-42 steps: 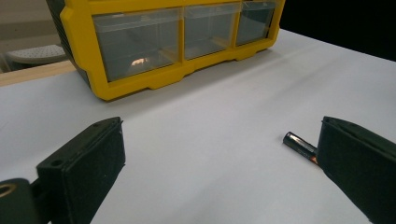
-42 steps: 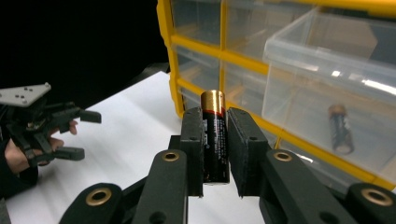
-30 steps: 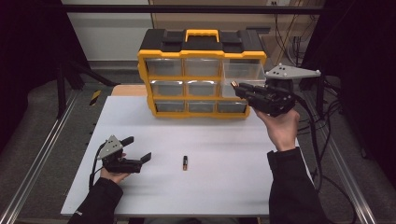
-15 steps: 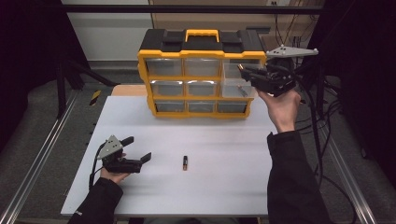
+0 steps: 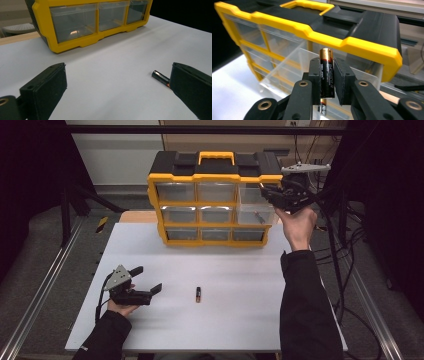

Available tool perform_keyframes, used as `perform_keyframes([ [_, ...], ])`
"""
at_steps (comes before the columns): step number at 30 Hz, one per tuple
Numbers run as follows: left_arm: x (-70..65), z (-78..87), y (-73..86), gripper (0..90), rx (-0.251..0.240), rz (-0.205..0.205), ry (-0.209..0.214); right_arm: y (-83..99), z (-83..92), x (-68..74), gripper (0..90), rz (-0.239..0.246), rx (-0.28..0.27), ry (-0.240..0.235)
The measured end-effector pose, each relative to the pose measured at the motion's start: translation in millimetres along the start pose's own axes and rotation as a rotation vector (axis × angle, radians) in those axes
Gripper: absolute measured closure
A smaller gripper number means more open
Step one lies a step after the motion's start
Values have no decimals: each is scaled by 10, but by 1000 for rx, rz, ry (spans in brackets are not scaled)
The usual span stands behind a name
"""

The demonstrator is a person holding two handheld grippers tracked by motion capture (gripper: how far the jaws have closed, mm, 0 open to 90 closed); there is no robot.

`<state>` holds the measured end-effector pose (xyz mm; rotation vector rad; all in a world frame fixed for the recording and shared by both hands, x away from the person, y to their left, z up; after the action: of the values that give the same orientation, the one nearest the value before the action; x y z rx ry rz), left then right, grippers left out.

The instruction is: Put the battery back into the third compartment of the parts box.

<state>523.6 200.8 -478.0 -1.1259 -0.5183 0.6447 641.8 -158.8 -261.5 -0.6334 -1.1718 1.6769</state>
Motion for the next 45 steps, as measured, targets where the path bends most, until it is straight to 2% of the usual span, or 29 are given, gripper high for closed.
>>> perform_keyframes([
  [9,-1,0,1,9,1,-1,0,126,-119,-100,770,4,52,45],
  [20,-4,-4,4,9,3,-2,1,213,-115,-164,763,13,105,75],
  [25,-2,-5,7,9,4,0,1,199,-95,-154,745,6,84,59],
  [27,0,-5,6,9,2,1,1,168,-62,-142,718,8,53,55],
  [31,-1,-6,9,9,5,-1,1,78,62,-64,631,17,-28,22],
  [33,-1,-6,7,9,4,0,1,30,147,5,518,13,-81,-7],
  [34,0,-6,7,9,4,0,0,10,199,45,426,19,-111,-13],
  [37,0,-5,7,8,4,0,-1,-9,320,146,239,36,-185,-14],
  [40,-1,-4,5,8,4,0,-2,29,418,255,117,26,-218,-41],
  [42,2,-4,5,8,4,0,-3,87,462,324,55,14,-222,-57],
  [45,2,-4,6,8,4,-1,-3,193,504,409,32,24,-224,-64],
])
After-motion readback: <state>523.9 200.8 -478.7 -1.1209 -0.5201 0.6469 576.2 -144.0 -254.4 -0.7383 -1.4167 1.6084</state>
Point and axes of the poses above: each handheld gripper's, and its own axes: z roughly backward along the jaws, y roughly out of its underside, x roughly to its left, the point moved 10 cm from there along -z, roughly forward along the jaws, and after that the axes turned 6 degrees about -z, right-handed, at the moved point
